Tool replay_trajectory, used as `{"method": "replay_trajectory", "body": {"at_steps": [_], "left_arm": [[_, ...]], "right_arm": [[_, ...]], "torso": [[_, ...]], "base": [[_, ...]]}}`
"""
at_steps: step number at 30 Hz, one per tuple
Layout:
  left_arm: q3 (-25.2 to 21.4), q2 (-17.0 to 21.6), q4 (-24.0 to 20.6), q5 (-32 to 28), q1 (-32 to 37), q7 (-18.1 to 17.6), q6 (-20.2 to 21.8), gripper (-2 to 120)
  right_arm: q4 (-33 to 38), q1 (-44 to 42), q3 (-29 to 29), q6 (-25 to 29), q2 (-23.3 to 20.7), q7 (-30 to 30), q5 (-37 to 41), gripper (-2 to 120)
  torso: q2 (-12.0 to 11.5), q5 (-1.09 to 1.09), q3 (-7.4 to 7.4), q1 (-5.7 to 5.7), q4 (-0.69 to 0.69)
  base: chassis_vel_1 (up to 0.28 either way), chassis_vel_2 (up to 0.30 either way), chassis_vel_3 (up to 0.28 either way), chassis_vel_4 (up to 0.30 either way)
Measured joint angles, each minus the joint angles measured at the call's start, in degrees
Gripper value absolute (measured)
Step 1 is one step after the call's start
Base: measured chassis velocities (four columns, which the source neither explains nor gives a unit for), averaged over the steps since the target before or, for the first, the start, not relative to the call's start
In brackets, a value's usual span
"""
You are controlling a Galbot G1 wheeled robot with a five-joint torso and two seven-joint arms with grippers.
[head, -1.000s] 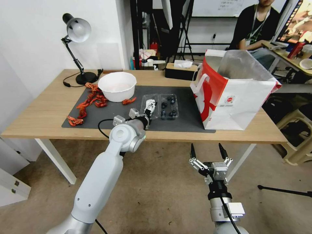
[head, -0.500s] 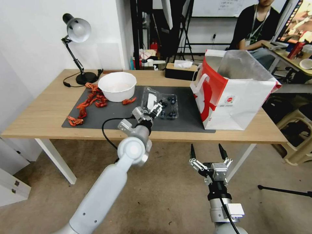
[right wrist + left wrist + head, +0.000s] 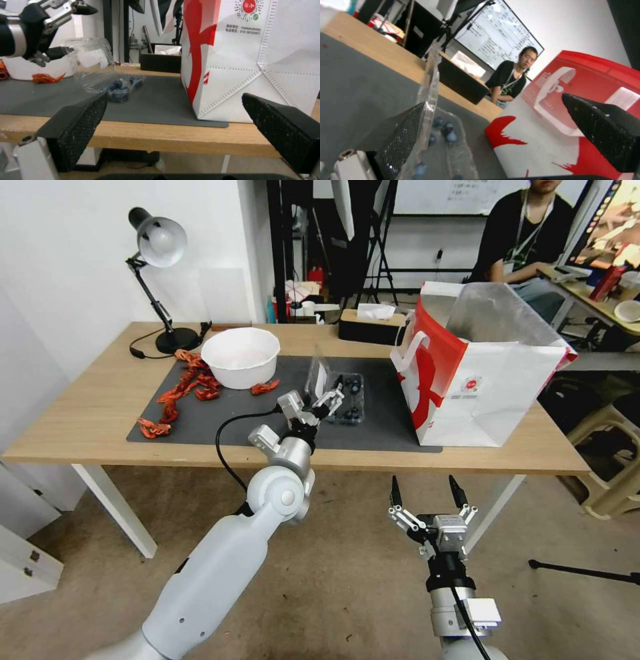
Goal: Close the takeout container lid, then place the container into the takeout bag.
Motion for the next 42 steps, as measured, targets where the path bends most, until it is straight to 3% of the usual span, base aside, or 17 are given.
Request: {"method": "replay_trajectory", "body": {"at_steps": [3, 12, 19, 24, 34, 37, 42], "left_arm": [[0.62, 0.01, 0.2, -1.35, -0.92, 0.01, 0.0, 100], [1.55, -0.62, -1.36, -13.01, -3.96, -2.93, 1.47, 100], [0.83, -2.33, -0.65, -26.31, -6.31, -9.0, 3.92, 98], [0.36, -3.15, 0.89, -30.64, -7.14, -11.43, 4.49, 95], [0.22, -3.64, 3.65, -34.54, -7.88, -15.61, 5.26, 62], [1.29, -3.42, 4.12, -32.3, -7.64, -15.88, 5.66, 47], [2.9, -2.85, 4.2, -28.77, -7.48, -16.08, 6.54, 32]], "right_arm": [[0.0, 0.02, 0.0, 0.0, 0.03, 0.0, -0.02, 100], [-0.08, -0.09, 0.26, 0.13, 0.02, 0.0, -0.08, 100], [-0.14, 0.21, 0.12, 0.14, 0.15, 0.0, -0.12, 100], [-0.16, 0.33, 0.1, 0.03, 0.14, 0.0, -0.11, 100], [-0.11, 0.51, -0.02, -0.23, 0.14, 0.0, -0.05, 100], [0.12, 0.83, -0.06, -0.6, 0.04, 0.0, 0.58, 100], [0.77, 1.63, 0.11, -1.54, -0.37, 0.05, 2.48, 100]], "torso": [[0.0, 0.0, 0.0, 0.0, 0.0], [0.0, 0.0, 0.0, 0.0, 0.0], [0.0, 0.0, 0.0, 0.0, 0.0], [0.0, 0.0, 0.0, 0.0, 0.0], [-0.01, 0.0, 0.0, 0.0, 0.0], [-0.01, 0.0, 0.0, 0.0, 0.0], [-0.01, 0.0, 0.0, 0.0, 0.0]], "base": [[0.0, 0.0, 0.0, 0.0], [0.0, 0.0, 0.0, 0.0], [0.0, 0.0, 0.0, 0.0], [0.0, 0.0, 0.0, 0.0], [0.0, 0.0, 0.0, 0.0], [0.0, 0.0, 0.0, 0.0], [0.0, 0.0, 0.0, 0.0]]}}
